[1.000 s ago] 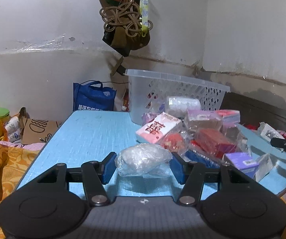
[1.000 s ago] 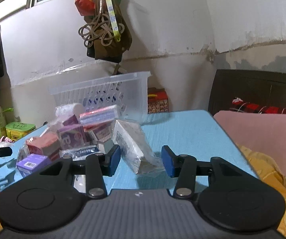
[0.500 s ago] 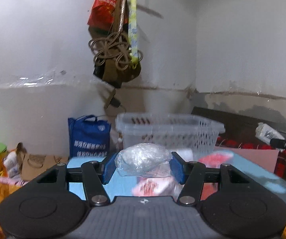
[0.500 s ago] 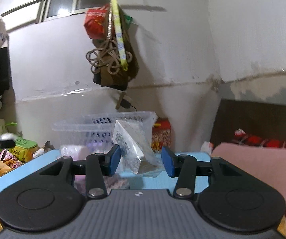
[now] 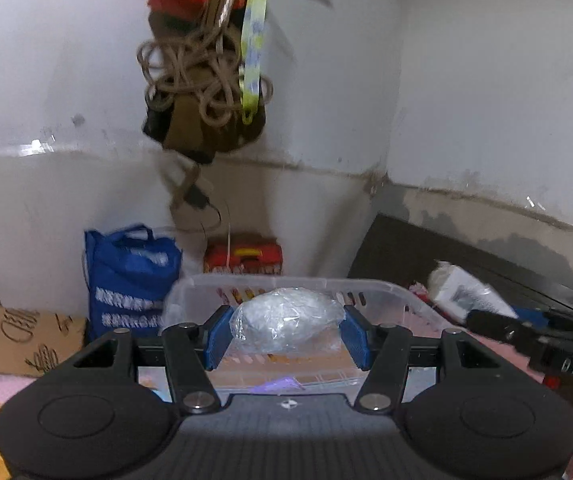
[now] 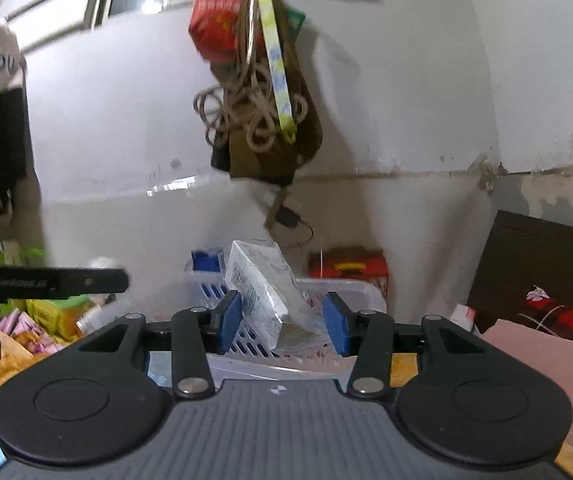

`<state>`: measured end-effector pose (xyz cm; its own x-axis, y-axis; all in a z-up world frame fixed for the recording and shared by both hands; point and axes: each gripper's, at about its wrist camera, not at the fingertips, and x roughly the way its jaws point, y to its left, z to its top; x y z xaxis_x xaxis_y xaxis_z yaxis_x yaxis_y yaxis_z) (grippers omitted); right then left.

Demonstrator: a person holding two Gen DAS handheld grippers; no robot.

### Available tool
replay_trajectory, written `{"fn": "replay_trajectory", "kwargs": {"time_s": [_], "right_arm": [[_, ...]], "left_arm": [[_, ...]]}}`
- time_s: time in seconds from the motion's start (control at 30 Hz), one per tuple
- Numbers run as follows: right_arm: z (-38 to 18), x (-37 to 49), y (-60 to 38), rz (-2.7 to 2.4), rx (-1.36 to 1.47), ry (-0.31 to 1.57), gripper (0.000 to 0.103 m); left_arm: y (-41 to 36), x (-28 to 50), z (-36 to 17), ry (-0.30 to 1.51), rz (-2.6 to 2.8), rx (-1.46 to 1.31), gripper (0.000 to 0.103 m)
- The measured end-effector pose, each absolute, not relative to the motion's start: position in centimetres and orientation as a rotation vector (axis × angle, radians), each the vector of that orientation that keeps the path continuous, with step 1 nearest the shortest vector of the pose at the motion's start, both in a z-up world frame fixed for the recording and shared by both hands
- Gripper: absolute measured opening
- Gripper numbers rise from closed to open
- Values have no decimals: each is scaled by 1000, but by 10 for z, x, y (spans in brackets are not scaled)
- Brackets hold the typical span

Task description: Organize objects

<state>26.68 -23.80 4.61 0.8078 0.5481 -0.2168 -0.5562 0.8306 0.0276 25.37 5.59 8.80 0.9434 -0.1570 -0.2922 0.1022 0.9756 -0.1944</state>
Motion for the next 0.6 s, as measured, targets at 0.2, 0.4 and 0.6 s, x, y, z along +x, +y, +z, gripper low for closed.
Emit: {"fn": "replay_trajectory", "kwargs": {"time_s": [0.2,0.4,0.6], "right_arm": [[37,277,-229,591,-42,243,91],[22,229,-262,590,0,217,103],[-45,152,-312,555,92,295,103]], "left_arm": [[47,279,73,372,-53,-126,89],[62,200,56,313,-96,-164,89],[71,111,-8,366,-143,-271,89]]}}
